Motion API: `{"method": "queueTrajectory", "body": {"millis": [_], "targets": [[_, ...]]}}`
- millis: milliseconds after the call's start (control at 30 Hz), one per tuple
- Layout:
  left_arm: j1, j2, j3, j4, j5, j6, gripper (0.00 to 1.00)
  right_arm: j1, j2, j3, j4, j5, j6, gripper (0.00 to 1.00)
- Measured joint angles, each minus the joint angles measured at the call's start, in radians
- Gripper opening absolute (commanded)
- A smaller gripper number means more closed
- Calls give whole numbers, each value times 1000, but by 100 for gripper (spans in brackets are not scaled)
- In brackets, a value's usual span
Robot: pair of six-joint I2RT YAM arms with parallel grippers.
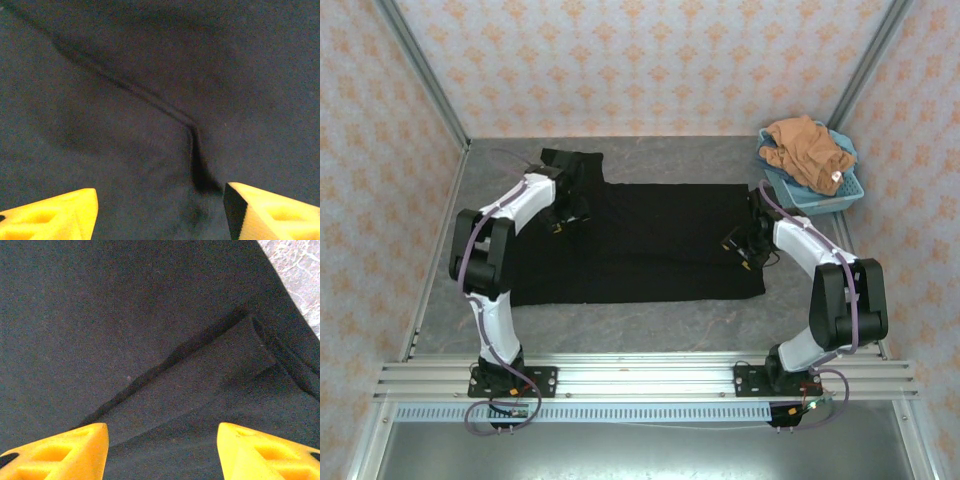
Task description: Fold and stack the t-shirts
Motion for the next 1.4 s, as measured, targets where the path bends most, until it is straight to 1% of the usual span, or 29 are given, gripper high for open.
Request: {"method": "queueTrajectory", "body": {"millis": [167,233,367,400,467,600,667,700,833,967,1033,1200,1400], "targets": [[-2,-16,-82,88,78,-71,67,0,12,0,11,0,1,59],[-5,-15,-106,111,103,-98,65,0,17,0,12,4,1,58],[-17,4,-108,157,135,-137,47,-5,24,0,26,11,2,55],[-18,10,-108,164,138,-142,46,-7,29,0,30,12,5,54],[-23,20,-108,175,138,-155,46,-10,47,0,34,15,11,55],[-39,-1,-109,174,138,-168,46,-13,78,0,32,19,44,65],[-64,-37,-114,172,138,-176,46,-13,79,0,30,21,70,71],[-79,-56,-119,172,138,-177,46,-13,79,0,30,19,82,72],[-187,-136,-146,174,162,-180,47,-13,80,0,46,15,133,71],[-294,-143,-189,184,180,-183,47,-13,130,14,67,11,162,69],[-327,-142,-215,184,183,-187,46,-13,171,40,67,11,175,69],[-346,-142,-229,186,182,-203,46,-16,230,129,71,11,200,65],[-346,-142,-229,186,179,-207,46,-43,249,195,70,12,238,61]]}}
